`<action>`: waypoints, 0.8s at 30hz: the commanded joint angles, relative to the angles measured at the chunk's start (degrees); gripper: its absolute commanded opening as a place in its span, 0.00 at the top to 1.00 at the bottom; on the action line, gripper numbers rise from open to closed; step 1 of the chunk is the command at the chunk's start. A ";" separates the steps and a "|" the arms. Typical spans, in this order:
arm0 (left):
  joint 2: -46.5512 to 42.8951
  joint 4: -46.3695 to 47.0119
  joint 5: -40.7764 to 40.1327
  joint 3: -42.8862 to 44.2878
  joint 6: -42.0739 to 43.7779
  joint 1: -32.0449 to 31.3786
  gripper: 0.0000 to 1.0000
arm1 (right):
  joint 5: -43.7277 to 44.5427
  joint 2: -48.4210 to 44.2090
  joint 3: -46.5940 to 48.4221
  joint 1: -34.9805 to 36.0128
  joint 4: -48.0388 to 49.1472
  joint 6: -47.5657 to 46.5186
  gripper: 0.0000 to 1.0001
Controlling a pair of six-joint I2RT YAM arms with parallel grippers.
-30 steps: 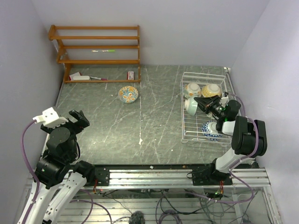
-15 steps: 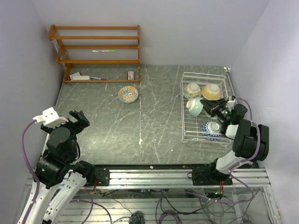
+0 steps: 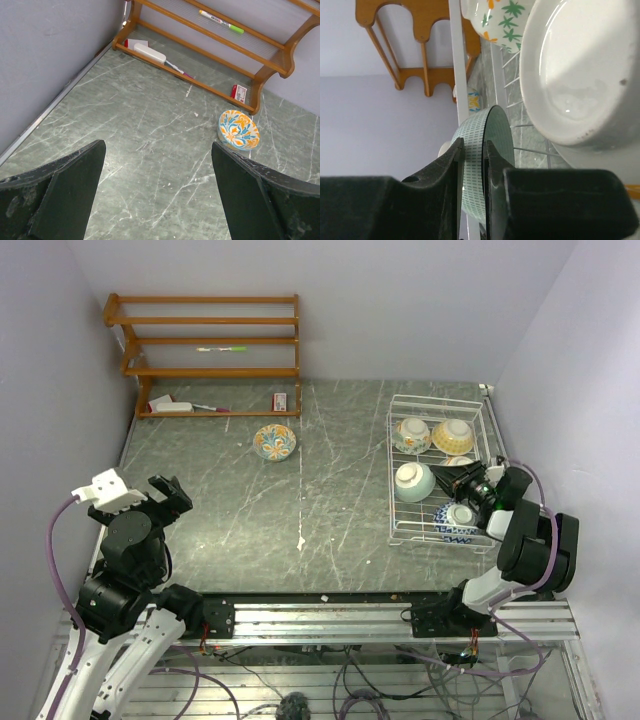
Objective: Load the bowls into the dish rack
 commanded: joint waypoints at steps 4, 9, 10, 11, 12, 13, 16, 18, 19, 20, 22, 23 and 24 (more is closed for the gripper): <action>0.00 0.48 -0.66 0.18 -0.22 0.43 0.02 | 6.70 -4.88 3.48 -0.79 -21.37 -12.05 0.78; -0.52 0.83 -0.73 0.00 0.03 0.47 0.02 | 10.88 -7.61 8.76 -0.71 -31.38 -19.00 0.71; -0.60 0.85 -0.71 0.01 0.02 0.43 0.02 | 11.25 -7.79 9.36 -0.66 -32.38 -19.81 0.71; -0.61 0.83 -0.61 0.00 0.09 0.43 0.02 | 11.60 -7.99 9.78 -0.62 -33.03 -20.53 0.71; -0.57 0.83 -0.60 -0.03 0.06 0.43 0.02 | 11.86 -8.03 10.26 -0.50 -33.91 -21.34 0.70; -0.56 0.83 -0.57 0.01 0.06 0.43 0.02 | 11.96 -8.01 10.63 -0.41 -34.60 -21.99 0.69; -0.66 0.82 -0.38 -0.01 0.07 0.43 0.02 | 11.97 -7.70 11.83 -0.19 -36.20 -23.63 0.67; -0.72 0.83 -0.31 -0.04 -0.01 0.43 0.02 | 12.08 -7.74 12.40 0.03 -36.69 -24.11 0.67; -0.77 0.83 -0.31 -0.04 -0.02 0.43 0.02 | 12.33 -7.86 12.75 0.14 -37.17 -24.45 0.65; -0.85 0.83 -0.35 0.00 -0.06 0.47 0.02 | 12.57 -8.01 13.03 0.30 -37.58 -24.74 0.65; -0.96 0.75 -0.32 0.00 -0.11 0.43 0.02 | 13.25 -8.38 13.46 0.55 -38.23 -25.34 0.65; -0.99 0.68 -0.32 0.01 -0.14 0.43 0.02 | 13.48 -8.71 13.58 0.65 -38.44 -25.53 0.65; -0.97 0.61 -0.36 0.01 -0.13 0.43 0.02 | 14.07 -9.21 13.91 1.01 -38.89 -25.95 0.65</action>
